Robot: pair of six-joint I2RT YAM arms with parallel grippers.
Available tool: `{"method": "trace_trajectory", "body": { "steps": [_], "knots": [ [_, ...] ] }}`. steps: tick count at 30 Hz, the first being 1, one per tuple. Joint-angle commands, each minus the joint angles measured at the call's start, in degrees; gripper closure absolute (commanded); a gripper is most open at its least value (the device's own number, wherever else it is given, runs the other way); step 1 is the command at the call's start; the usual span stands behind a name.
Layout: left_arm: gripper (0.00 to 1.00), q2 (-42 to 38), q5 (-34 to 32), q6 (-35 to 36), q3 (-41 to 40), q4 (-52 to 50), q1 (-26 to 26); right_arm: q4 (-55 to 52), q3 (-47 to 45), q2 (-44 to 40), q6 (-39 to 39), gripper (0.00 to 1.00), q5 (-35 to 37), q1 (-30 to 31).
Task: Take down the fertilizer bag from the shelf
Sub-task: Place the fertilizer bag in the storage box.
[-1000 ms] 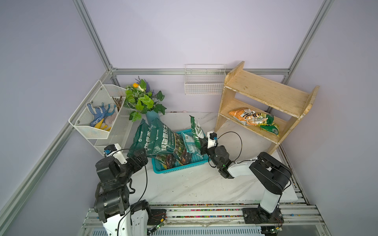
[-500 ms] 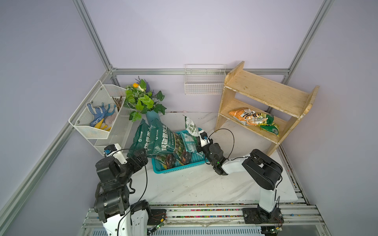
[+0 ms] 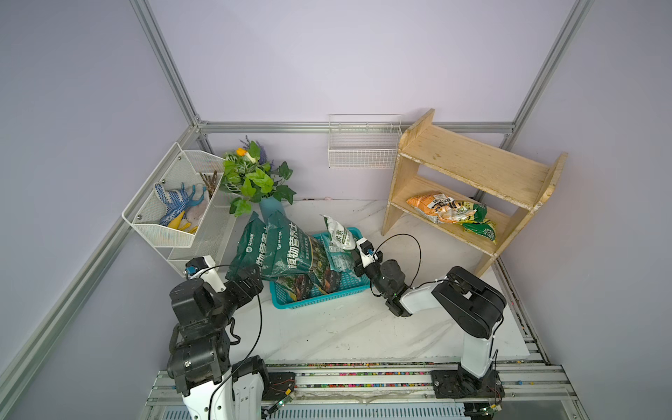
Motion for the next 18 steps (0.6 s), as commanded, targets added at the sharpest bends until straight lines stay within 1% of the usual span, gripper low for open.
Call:
{"method": "trace_trajectory", "body": {
  "steps": [1,6,8,9,12,18],
  "knots": [
    [0.0,-0.53,0.7,0.07,-0.43,0.43,0.37,-4.39,0.06,0.15,0.99,0.41,2.68,-1.74],
    [0.0,-0.4,0.77,0.03,-0.41,0.44,0.37,-9.71,2.02,-1.39,2.51,0.38,0.97,-1.79],
    [0.0,-0.41,0.77,0.08,-0.41,0.43,0.37,-9.54,1.22,-2.89,3.6,0.33,-0.08,-1.83],
    [0.01,-0.44,0.75,0.08,-0.41,0.43,0.37,-9.34,0.7,-3.68,4.24,0.28,-0.74,-1.83],
    [0.0,-0.42,0.82,0.08,-0.41,0.43,0.39,-9.66,-0.68,-7.03,6.26,0.24,-3.58,-1.83],
    [0.0,-0.39,0.81,0.08,-0.41,0.43,0.37,-11.48,-2.7,-13.94,9.0,0.2,-8.39,-1.82]
  ]
}}
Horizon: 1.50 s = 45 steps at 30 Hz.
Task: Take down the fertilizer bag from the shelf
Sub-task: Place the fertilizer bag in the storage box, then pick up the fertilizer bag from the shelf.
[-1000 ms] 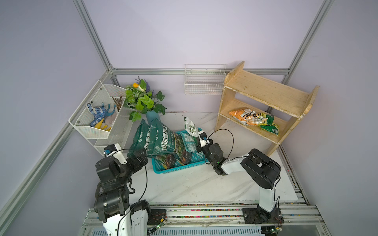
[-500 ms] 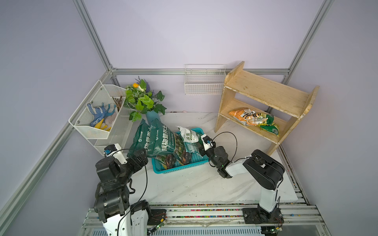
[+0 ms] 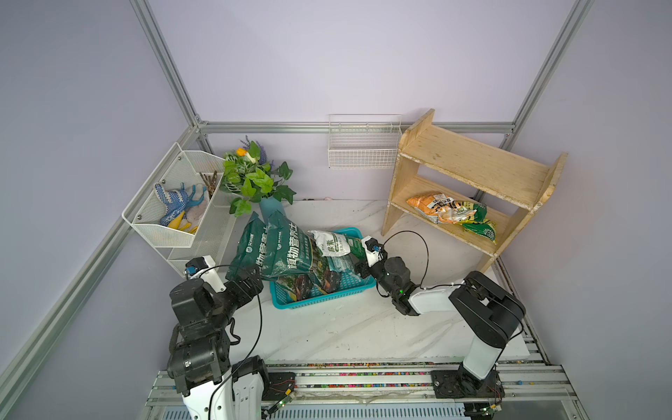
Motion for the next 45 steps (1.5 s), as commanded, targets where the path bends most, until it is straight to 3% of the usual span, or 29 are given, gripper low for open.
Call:
{"method": "trace_trajectory", "body": {
  "steps": [1,11,14,17,24,26,29,33,36,37,40,45],
  "knots": [
    [0.0,-0.4,0.83,0.08,-0.42,0.43,0.37,0.35,-0.85,-4.89,3.17,0.2,-4.05,-0.3],
    [0.0,-0.53,0.65,0.16,-0.41,0.43,0.28,-4.22,-4.16,-18.49,5.01,0.19,-6.43,-0.21],
    [0.0,-0.52,0.59,0.16,-0.41,0.43,0.28,-11.57,-0.8,-21.58,7.34,0.25,1.64,-0.21],
    [0.0,-0.45,0.62,0.17,-0.39,0.35,0.28,-25.54,8.42,-23.77,9.91,0.28,9.49,-0.21],
    [0.0,-0.61,0.49,0.16,-0.24,0.12,0.19,-66.78,40.3,-22.86,21.18,0.21,32.6,-0.19],
    [0.0,-0.61,0.39,0.15,-0.24,0.16,0.19,-72.2,41.91,-25.03,27.07,0.19,37.06,-0.21],
    [0.0,-0.42,0.21,0.08,-0.33,0.17,0.19,-72.66,34.58,-32.47,37.67,0.12,40.79,-0.29],
    [0.0,-0.52,0.04,-0.01,-0.41,0.27,0.35,-71.05,24.2,-42.06,56.27,0.11,40.15,-1.9],
    [0.0,-0.46,0.01,-0.01,-0.41,0.25,0.46,-71.66,22.1,-45.36,67.87,0.1,35.04,-3.33],
    [0.0,-0.53,0.03,0.07,-0.41,0.25,0.45,-72.82,22.68,-45.56,70.9,0.02,32.88,-3.75],
    [0.01,-0.69,0.27,0.08,-0.41,0.25,0.39,-76.92,25.39,-44.23,75.88,0.01,26.43,-4.59],
    [0.0,-0.59,0.52,0.06,-0.41,0.26,0.4,-80.21,28.13,-40.31,76.34,0.01,18.34,-9.89]
  ]
}}
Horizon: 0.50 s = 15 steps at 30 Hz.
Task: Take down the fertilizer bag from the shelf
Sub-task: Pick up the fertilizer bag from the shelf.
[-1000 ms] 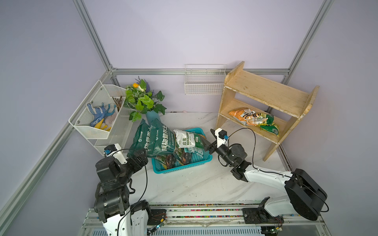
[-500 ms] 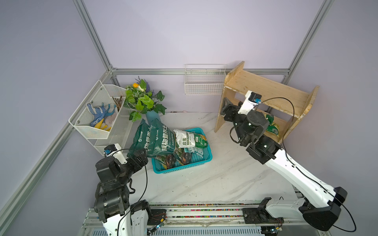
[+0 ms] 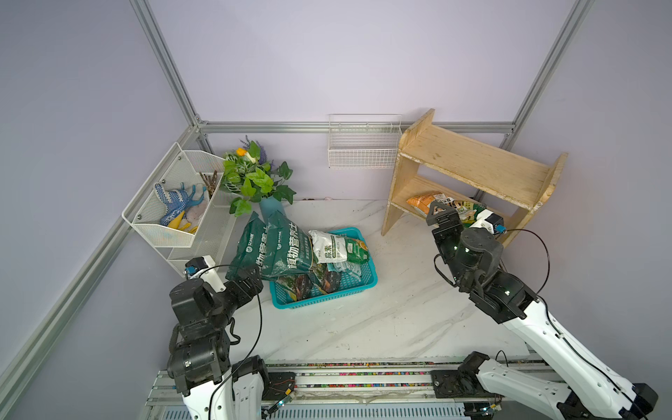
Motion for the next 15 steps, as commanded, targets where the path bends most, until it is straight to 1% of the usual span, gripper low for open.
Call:
{"method": "trace_trajectory", "body": {
  "steps": [1,3,8,12,15],
  "knots": [
    [0.0,-0.57,0.6,0.08,-0.41,0.29,0.26,-4.81,0.85,1.86,5.27,0.01,-7.2,-4.7],
    [0.0,-0.61,0.6,0.08,-0.41,0.27,0.26,-4.82,-0.65,2.39,6.58,0.01,-7.97,-7.65],
    [0.0,-0.8,0.6,0.08,-0.41,0.26,0.26,-4.37,-3.75,3.72,10.09,0.08,-13.11,-14.26],
    [0.0,-0.79,0.81,0.09,-0.41,0.32,0.26,-2.57,-1.12,7.19,5.17,0.1,-18.92,-16.88],
    [0.0,-0.83,0.71,0.11,-0.41,0.25,0.26,-2.56,-0.16,9.66,4.2,0.1,-22.09,-19.18]
  ]
}}
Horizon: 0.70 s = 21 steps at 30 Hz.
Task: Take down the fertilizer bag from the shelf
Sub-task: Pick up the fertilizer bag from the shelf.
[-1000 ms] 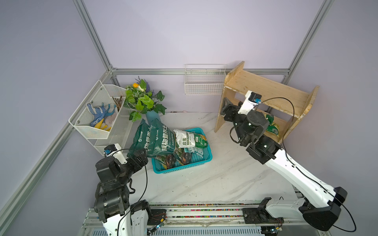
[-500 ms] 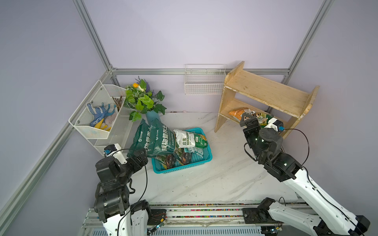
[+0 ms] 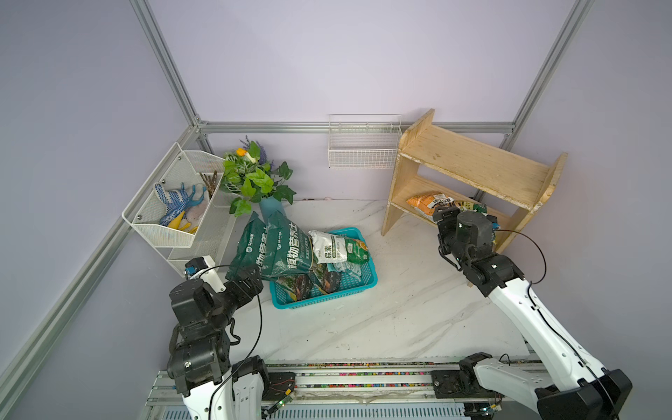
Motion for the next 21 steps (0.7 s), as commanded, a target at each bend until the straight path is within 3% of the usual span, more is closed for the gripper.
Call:
{"method": "trace_trajectory", "body": {
  "steps": [1,10,14,17,21],
  "knots": [
    [0.0,-0.73,0.72,0.08,-0.39,0.32,0.26,0.38,1.41,1.71,-1.77,0.1,-5.96,-2.62],
    [0.0,-0.75,0.73,0.08,-0.41,0.28,0.26,3.5,1.06,3.78,-6.04,0.07,-8.28,-10.4],
    [0.0,-0.72,0.8,0.08,-0.43,0.27,0.26,6.93,0.88,6.27,-6.56,0.1,-13.36,-11.0],
    [0.0,-0.69,0.73,0.08,-0.44,0.28,0.31,7.53,3.13,9.73,-8.54,0.27,-17.87,-11.26],
    [0.0,-0.72,0.71,0.08,-0.43,0.32,0.26,8.02,4.67,12.47,-10.56,0.73,-21.21,-11.88]
  ]
}}
